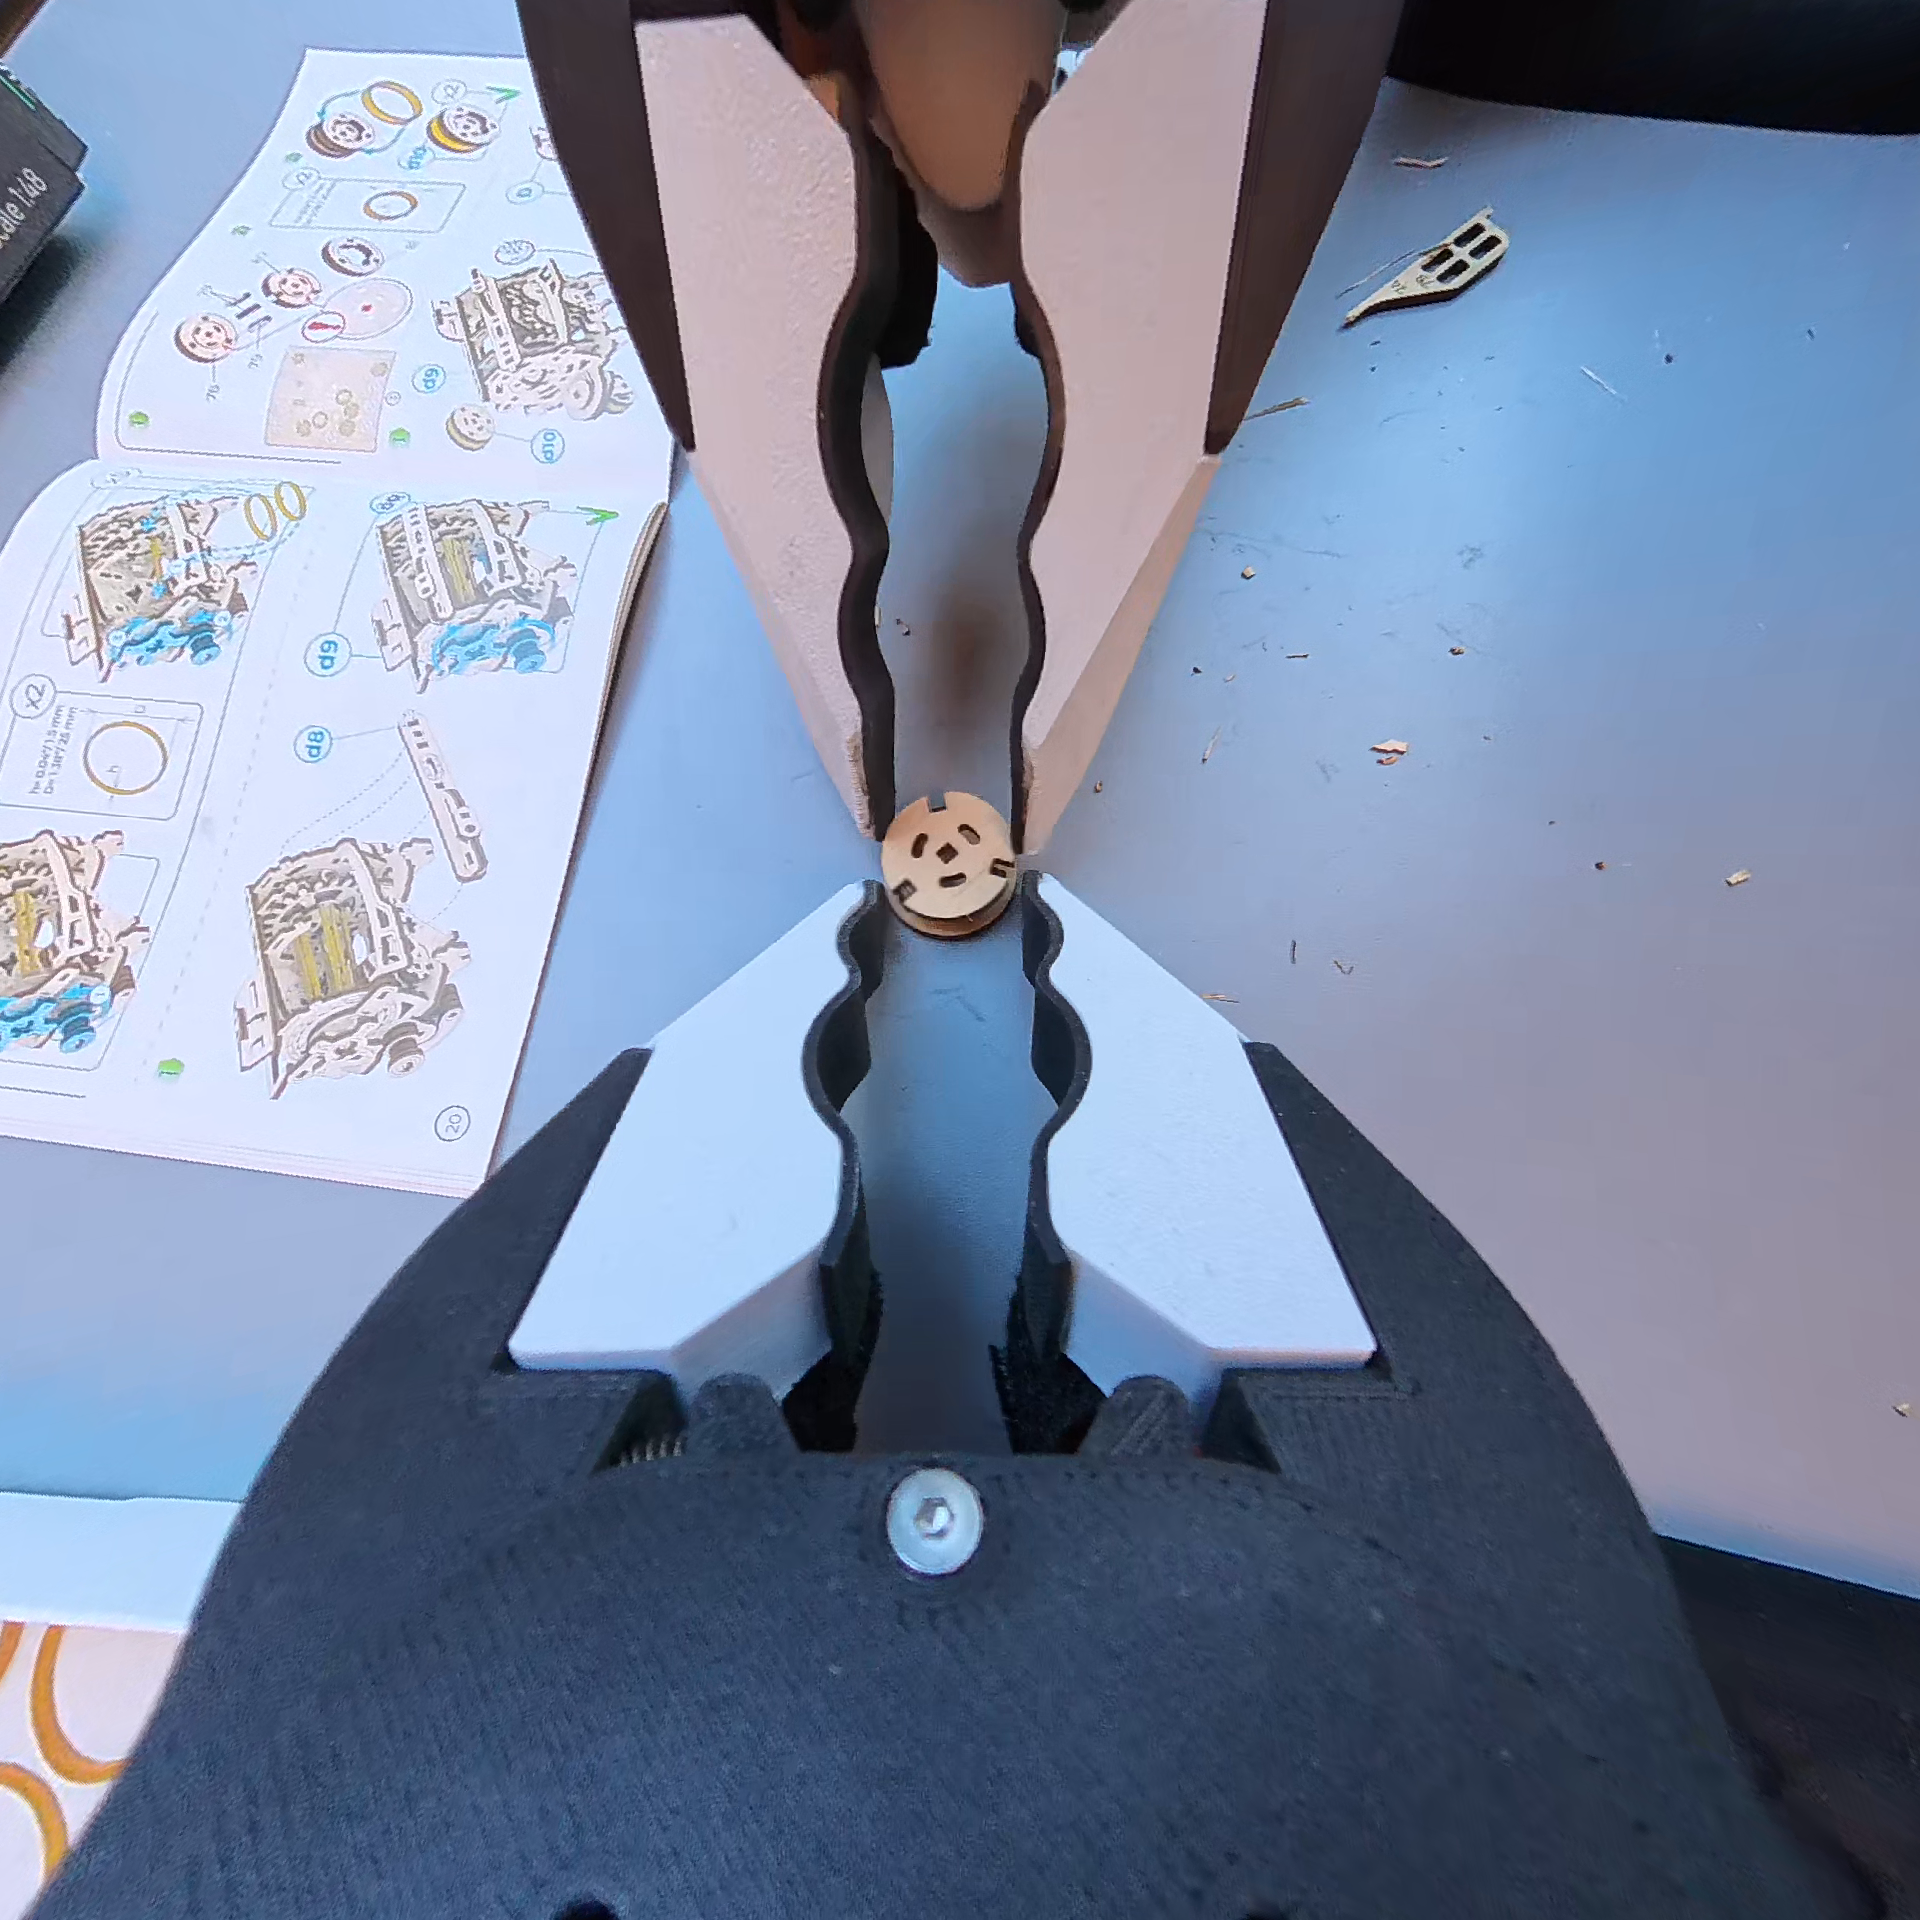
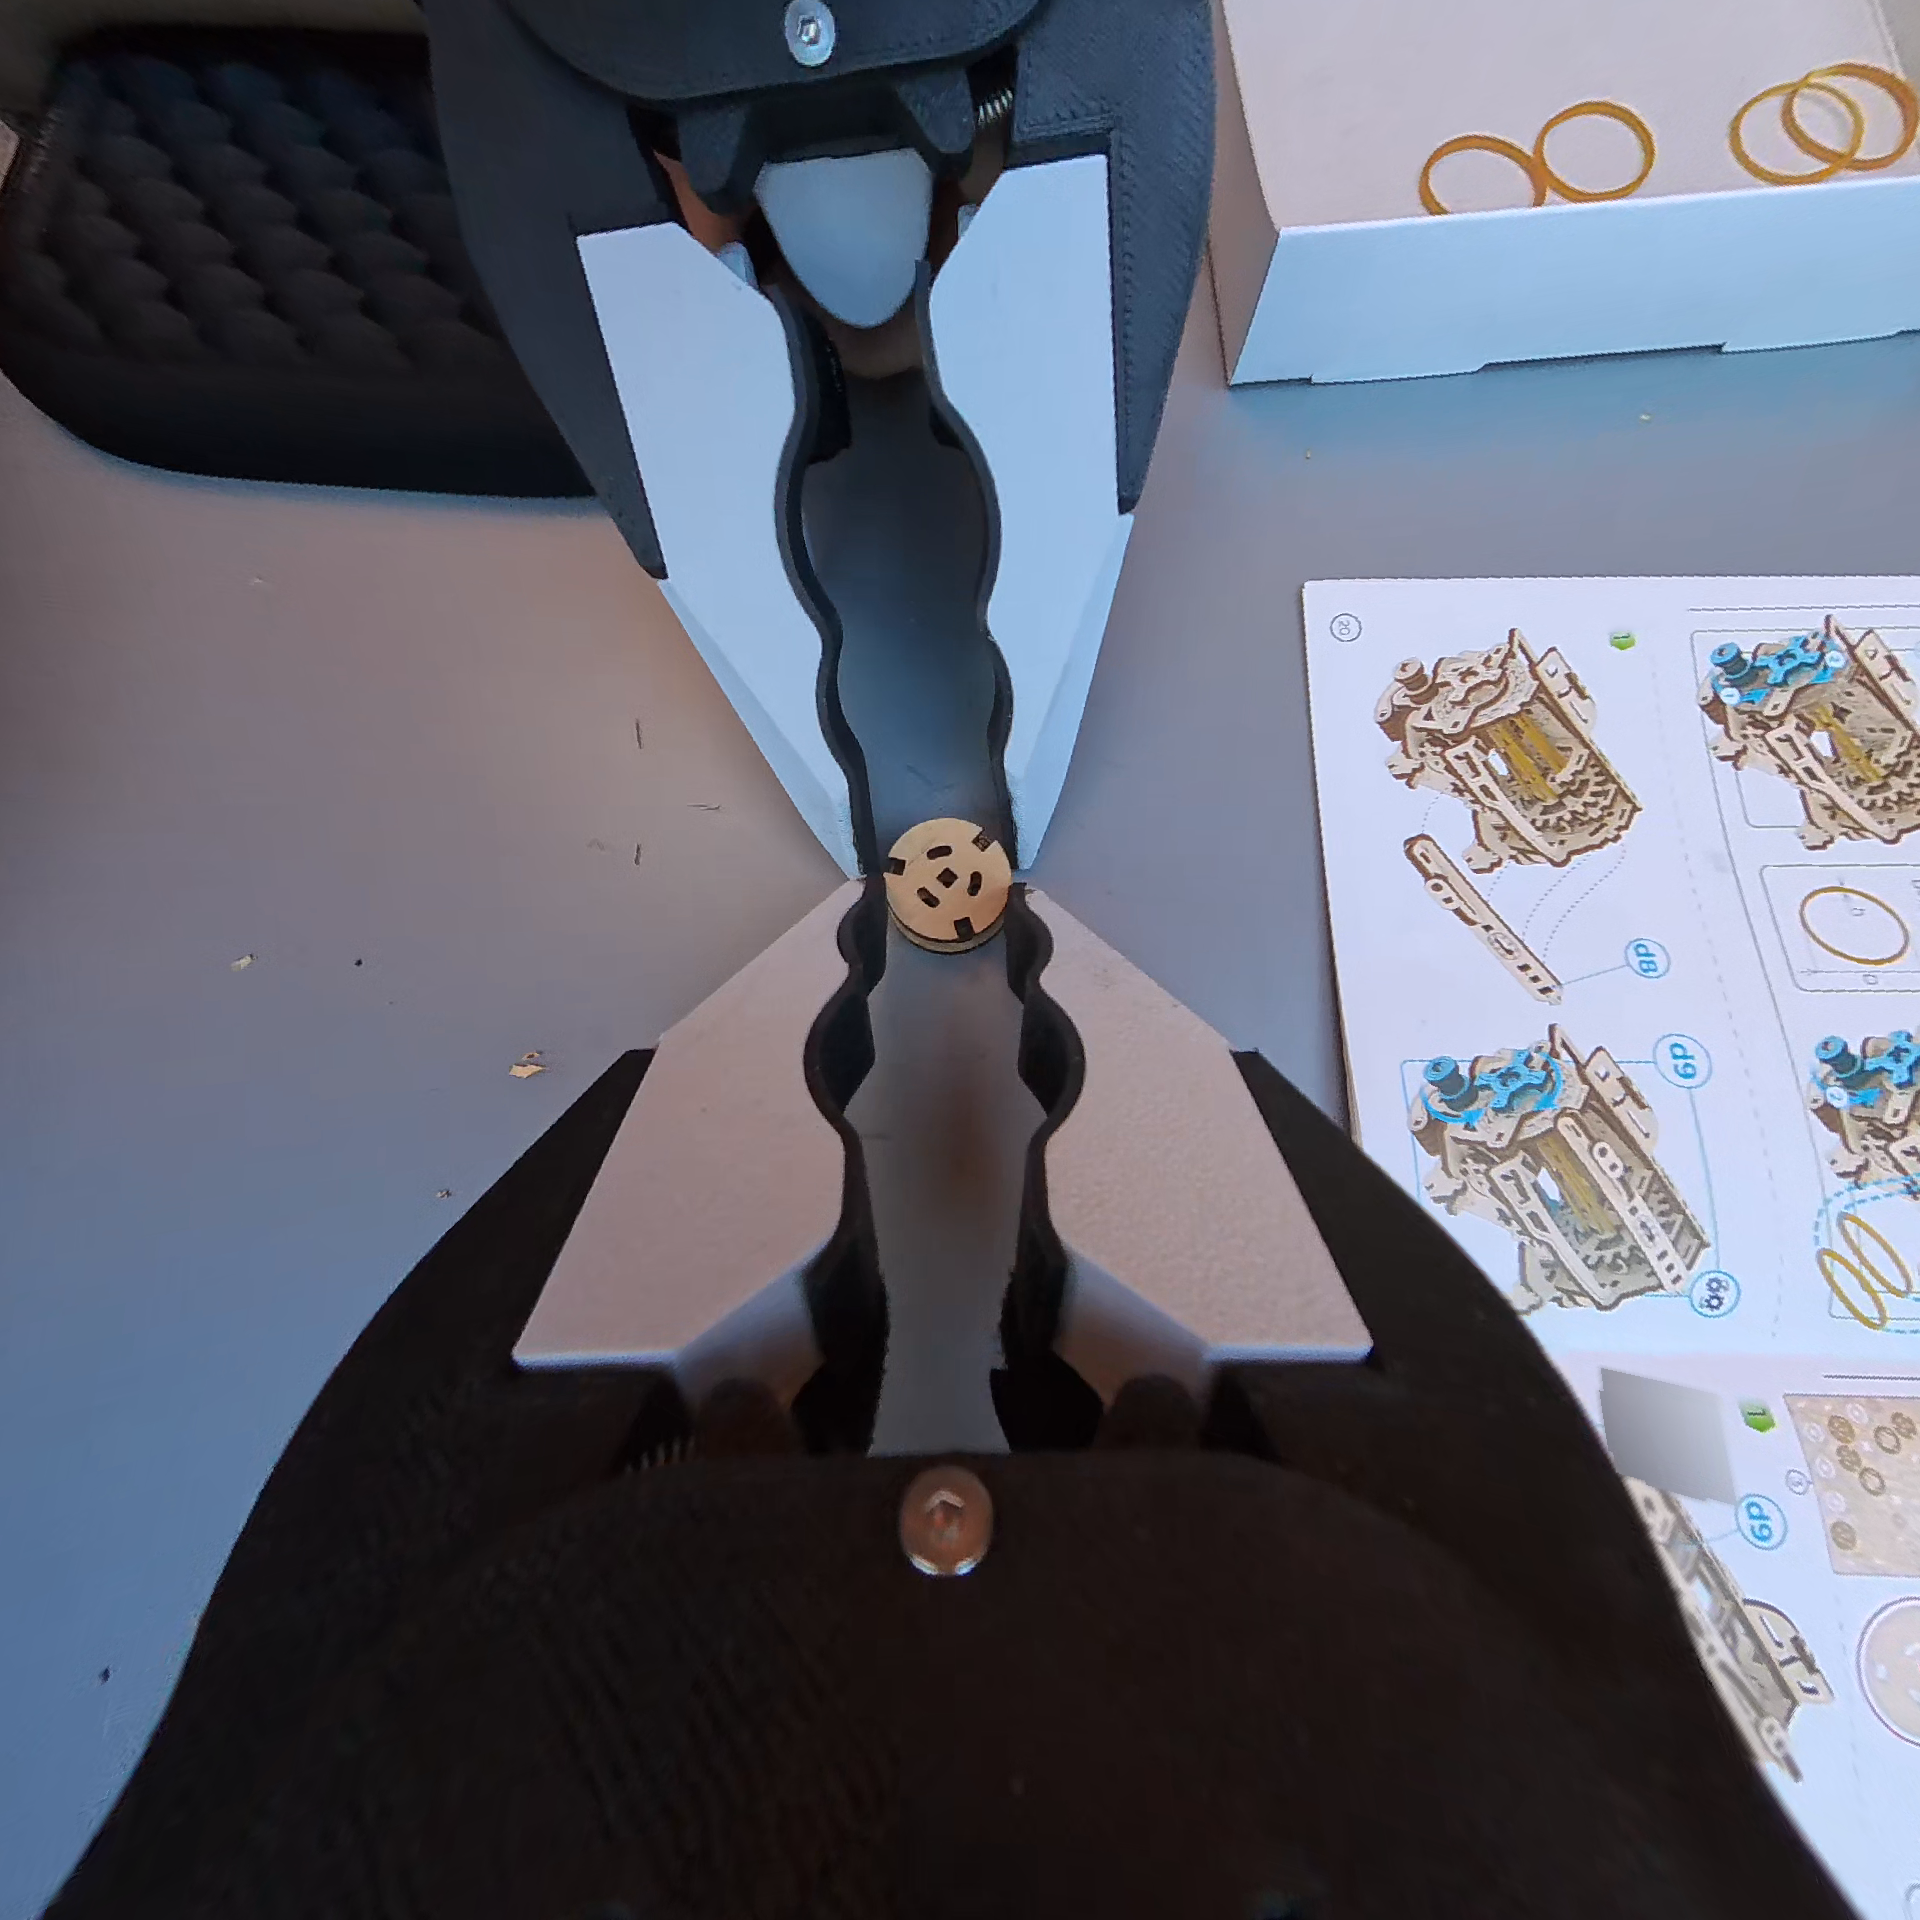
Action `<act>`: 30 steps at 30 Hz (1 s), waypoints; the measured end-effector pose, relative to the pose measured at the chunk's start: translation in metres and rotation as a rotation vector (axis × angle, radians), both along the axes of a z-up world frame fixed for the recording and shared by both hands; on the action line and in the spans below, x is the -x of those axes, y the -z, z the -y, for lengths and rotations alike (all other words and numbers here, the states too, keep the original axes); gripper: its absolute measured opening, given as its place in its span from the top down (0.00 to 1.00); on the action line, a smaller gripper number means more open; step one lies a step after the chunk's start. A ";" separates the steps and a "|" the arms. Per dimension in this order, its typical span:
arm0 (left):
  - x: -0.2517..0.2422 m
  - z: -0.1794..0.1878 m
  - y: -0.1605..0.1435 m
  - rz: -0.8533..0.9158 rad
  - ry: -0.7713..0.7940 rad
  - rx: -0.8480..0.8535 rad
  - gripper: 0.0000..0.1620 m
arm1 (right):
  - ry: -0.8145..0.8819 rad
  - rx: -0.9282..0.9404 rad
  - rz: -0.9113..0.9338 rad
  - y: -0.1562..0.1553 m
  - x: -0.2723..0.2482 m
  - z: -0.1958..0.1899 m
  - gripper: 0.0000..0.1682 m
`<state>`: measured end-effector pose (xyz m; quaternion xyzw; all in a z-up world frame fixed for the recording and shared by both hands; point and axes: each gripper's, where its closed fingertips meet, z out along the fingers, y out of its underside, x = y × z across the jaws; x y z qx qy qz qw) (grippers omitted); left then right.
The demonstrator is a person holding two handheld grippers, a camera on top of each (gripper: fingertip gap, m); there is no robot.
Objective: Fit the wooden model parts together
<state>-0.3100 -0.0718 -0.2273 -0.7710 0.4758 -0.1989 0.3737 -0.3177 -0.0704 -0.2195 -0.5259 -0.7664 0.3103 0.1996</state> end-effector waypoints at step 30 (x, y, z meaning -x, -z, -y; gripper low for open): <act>0.000 -0.001 0.000 0.030 -0.049 0.049 0.86 | -0.026 -0.085 -0.019 0.000 0.000 -0.001 0.87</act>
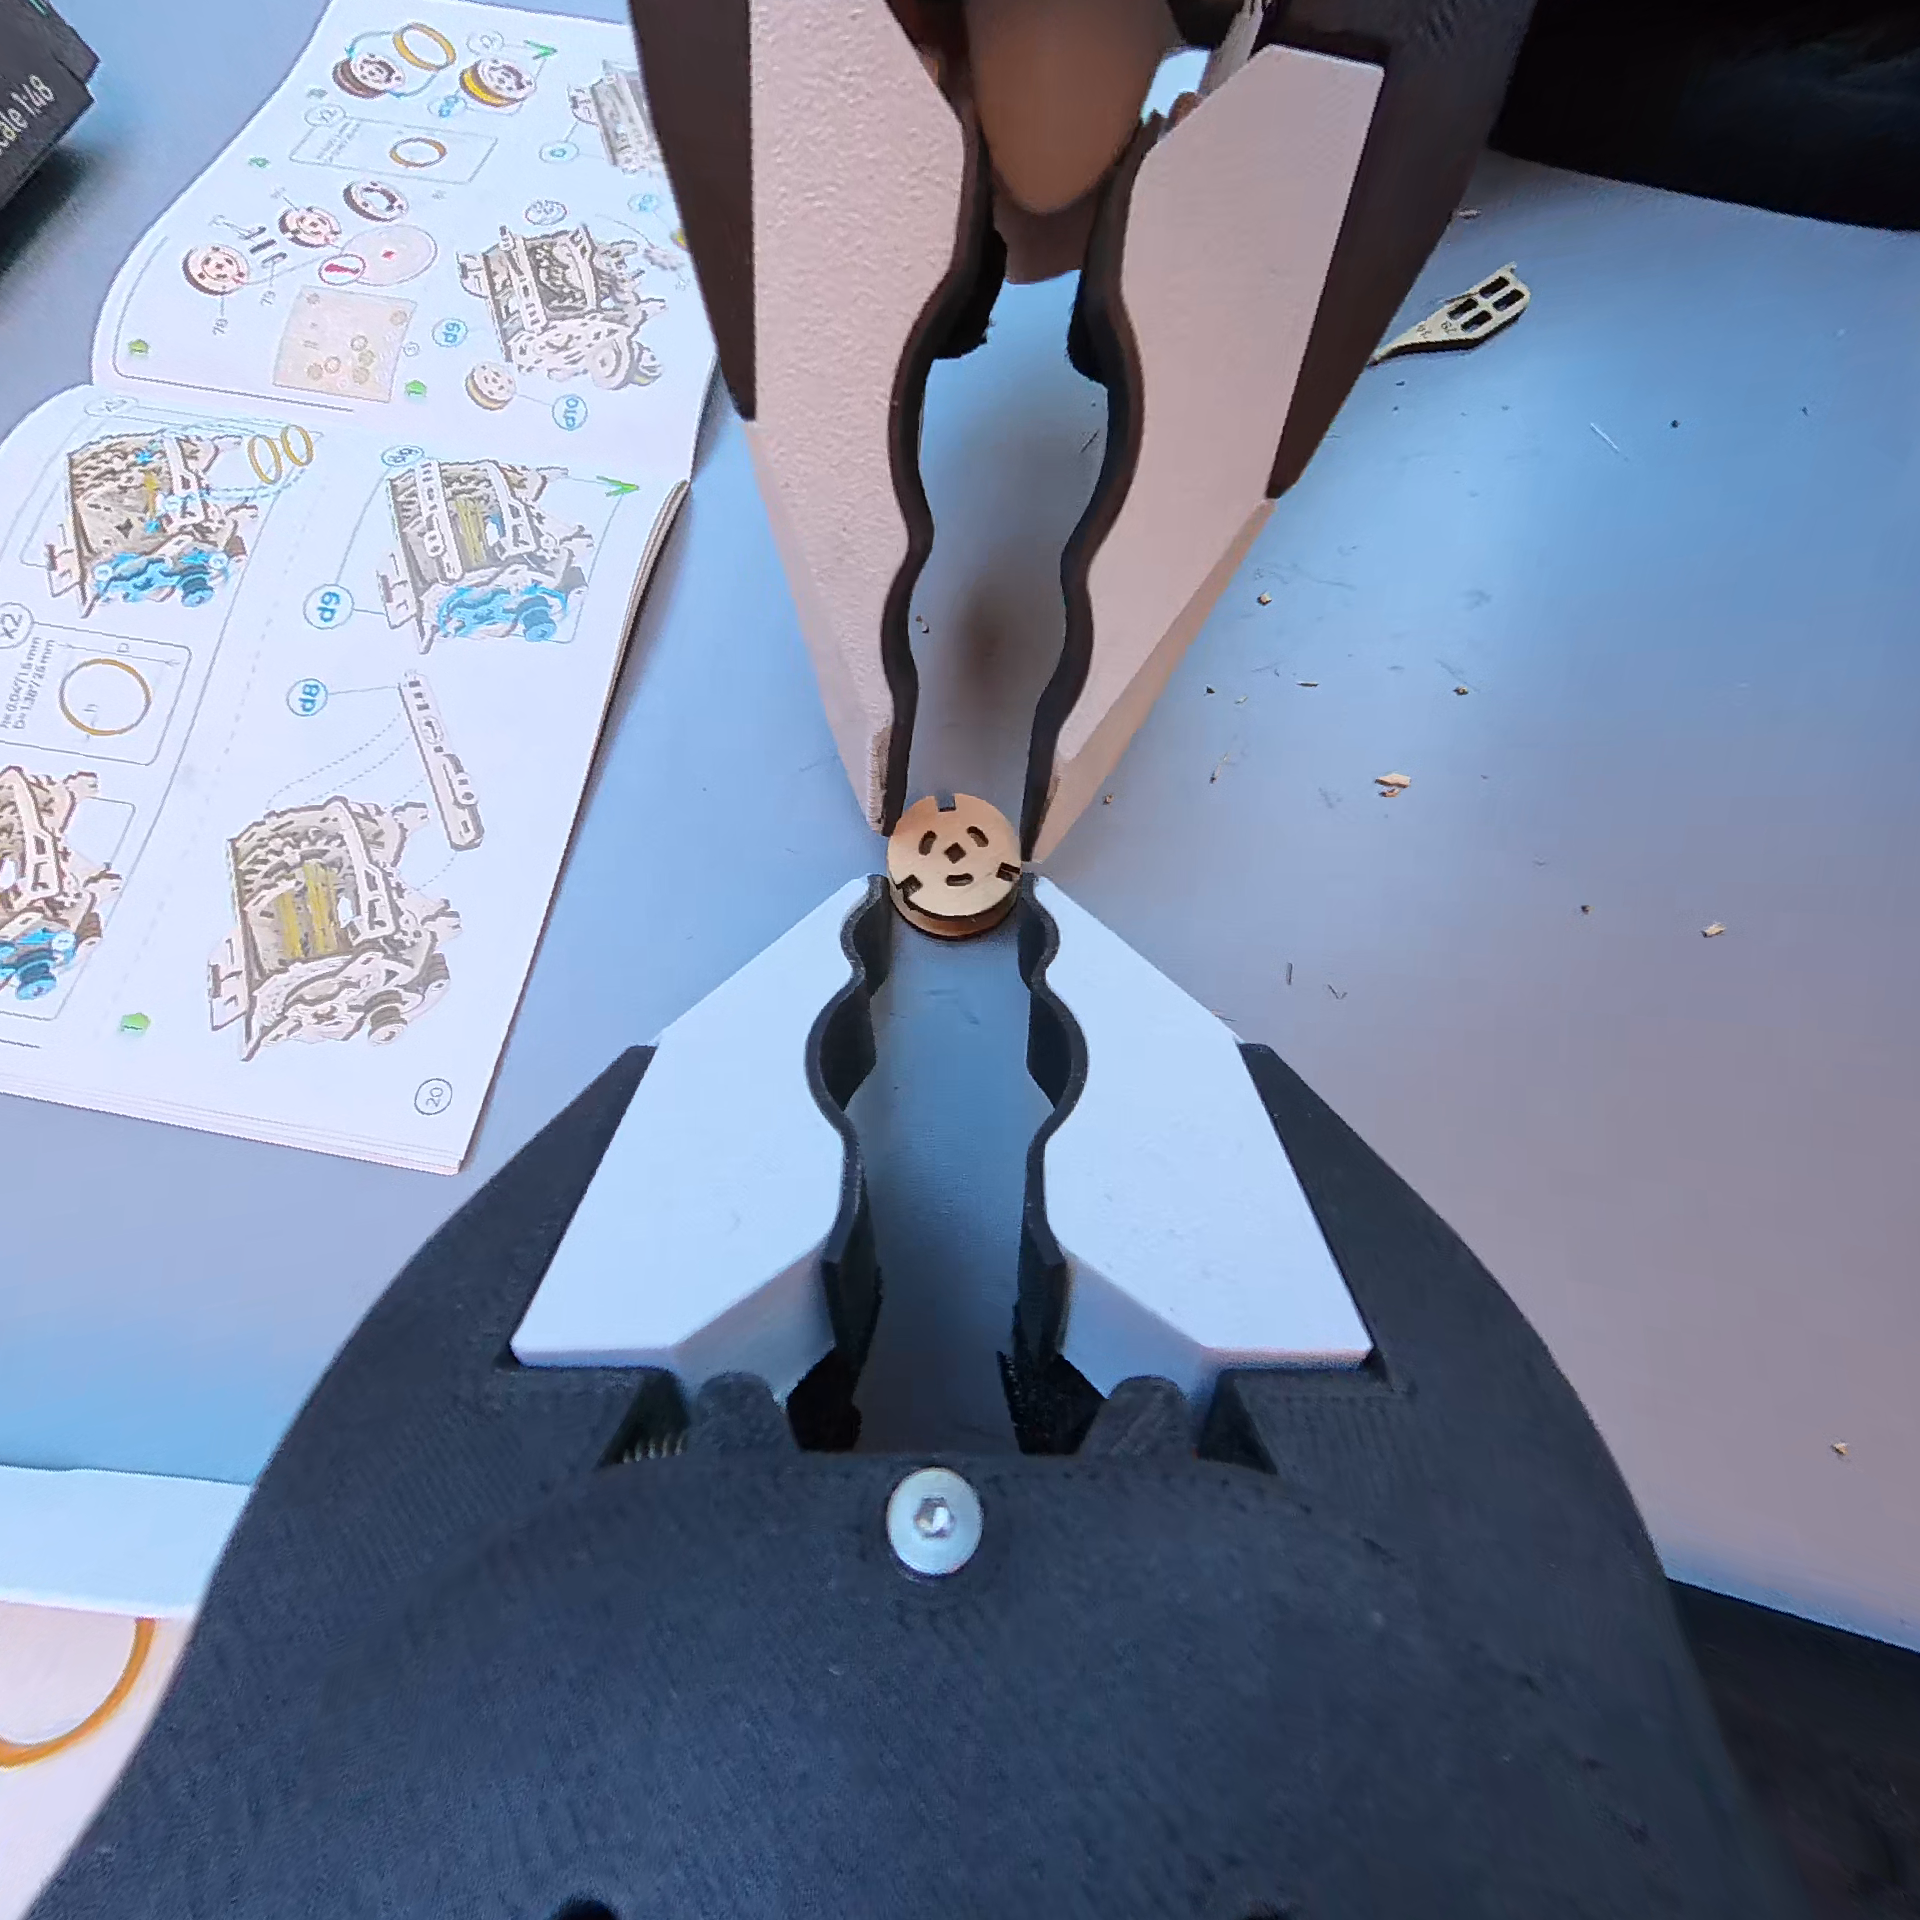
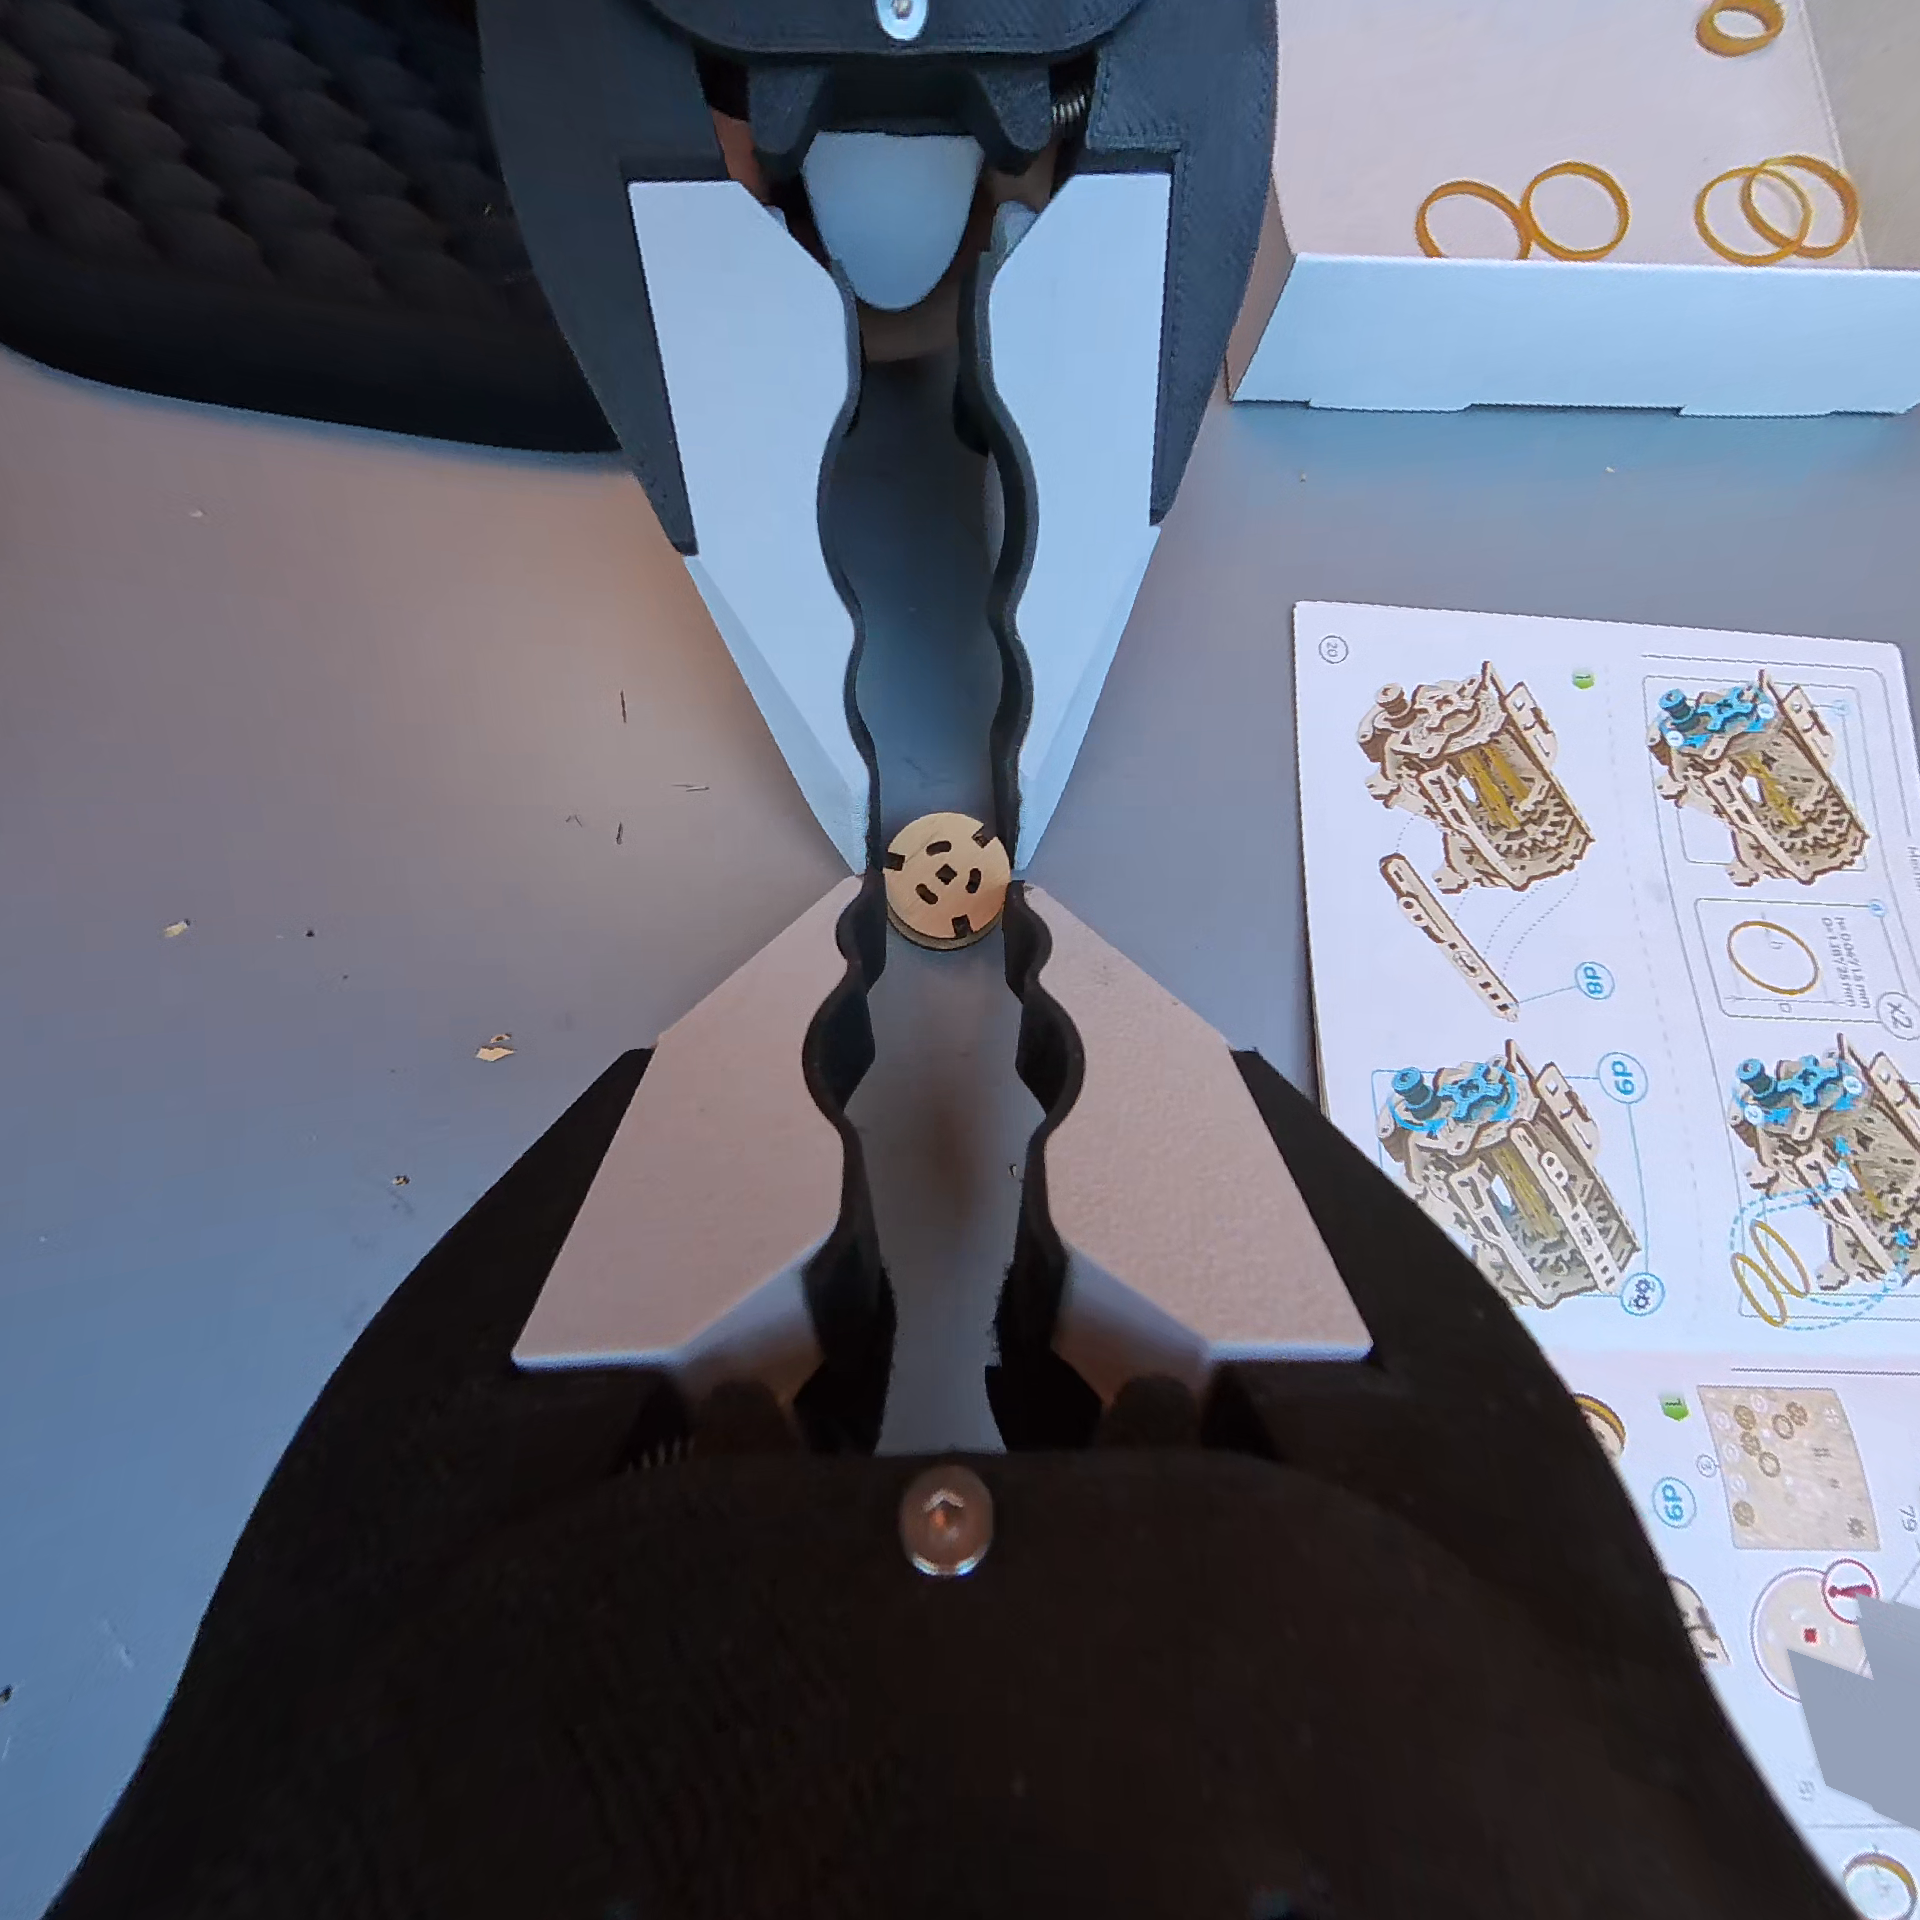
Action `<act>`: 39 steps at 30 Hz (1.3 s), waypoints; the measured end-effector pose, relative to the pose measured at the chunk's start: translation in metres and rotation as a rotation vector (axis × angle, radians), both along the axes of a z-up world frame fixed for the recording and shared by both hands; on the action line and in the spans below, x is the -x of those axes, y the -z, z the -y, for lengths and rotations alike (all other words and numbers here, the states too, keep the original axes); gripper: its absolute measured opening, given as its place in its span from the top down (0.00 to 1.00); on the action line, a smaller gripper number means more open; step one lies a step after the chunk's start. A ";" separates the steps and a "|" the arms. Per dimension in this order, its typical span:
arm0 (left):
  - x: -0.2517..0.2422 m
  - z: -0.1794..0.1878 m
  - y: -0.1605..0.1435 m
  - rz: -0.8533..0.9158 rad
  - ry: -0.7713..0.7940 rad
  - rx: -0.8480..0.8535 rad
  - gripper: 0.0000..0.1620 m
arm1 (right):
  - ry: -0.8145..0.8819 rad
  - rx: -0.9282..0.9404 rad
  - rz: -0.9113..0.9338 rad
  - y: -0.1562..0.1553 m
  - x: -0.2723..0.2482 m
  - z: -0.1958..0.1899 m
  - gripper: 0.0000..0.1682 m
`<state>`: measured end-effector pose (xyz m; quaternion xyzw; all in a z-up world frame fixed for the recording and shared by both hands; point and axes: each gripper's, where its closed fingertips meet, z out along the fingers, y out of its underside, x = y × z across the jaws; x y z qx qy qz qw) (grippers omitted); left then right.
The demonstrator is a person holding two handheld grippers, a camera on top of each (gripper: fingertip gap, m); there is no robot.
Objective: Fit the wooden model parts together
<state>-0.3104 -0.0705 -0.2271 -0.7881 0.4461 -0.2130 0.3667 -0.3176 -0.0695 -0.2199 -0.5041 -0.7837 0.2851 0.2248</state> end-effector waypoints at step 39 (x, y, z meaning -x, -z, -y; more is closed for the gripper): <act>0.001 -0.001 -0.001 0.048 -0.008 0.068 0.87 | -0.056 0.013 0.040 0.001 -0.001 -0.001 0.87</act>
